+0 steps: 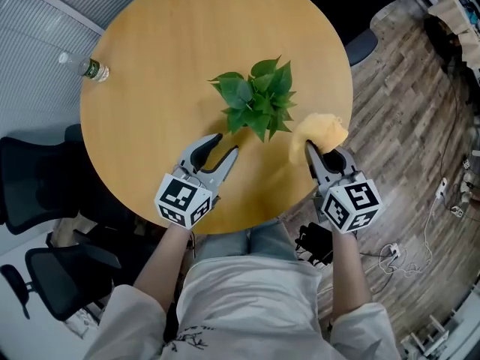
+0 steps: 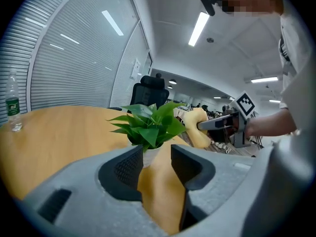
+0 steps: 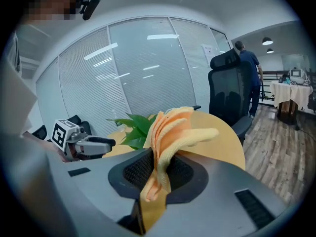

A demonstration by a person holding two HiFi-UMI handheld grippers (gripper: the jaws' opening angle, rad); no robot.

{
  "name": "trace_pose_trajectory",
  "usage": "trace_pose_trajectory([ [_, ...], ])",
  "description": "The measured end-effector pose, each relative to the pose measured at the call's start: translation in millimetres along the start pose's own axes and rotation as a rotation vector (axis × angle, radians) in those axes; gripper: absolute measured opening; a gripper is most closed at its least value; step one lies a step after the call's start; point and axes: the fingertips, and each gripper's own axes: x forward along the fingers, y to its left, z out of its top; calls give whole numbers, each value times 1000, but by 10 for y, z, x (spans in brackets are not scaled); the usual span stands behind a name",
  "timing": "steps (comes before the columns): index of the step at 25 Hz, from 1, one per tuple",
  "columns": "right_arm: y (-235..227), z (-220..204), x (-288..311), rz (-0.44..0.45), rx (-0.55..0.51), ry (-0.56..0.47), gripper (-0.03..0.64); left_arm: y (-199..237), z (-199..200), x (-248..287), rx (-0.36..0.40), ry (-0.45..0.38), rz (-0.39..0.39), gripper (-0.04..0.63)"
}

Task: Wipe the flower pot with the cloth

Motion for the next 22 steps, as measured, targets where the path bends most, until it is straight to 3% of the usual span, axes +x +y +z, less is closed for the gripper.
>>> trace_pose_trajectory([
  [11, -329, -359, 362, -75, -26, 116, 63, 229, -282, 519, 42, 35, -43, 338],
  [22, -528, -498, 784, -131, -86, 195, 63, 334, -307, 885, 96, 45, -91, 356],
])
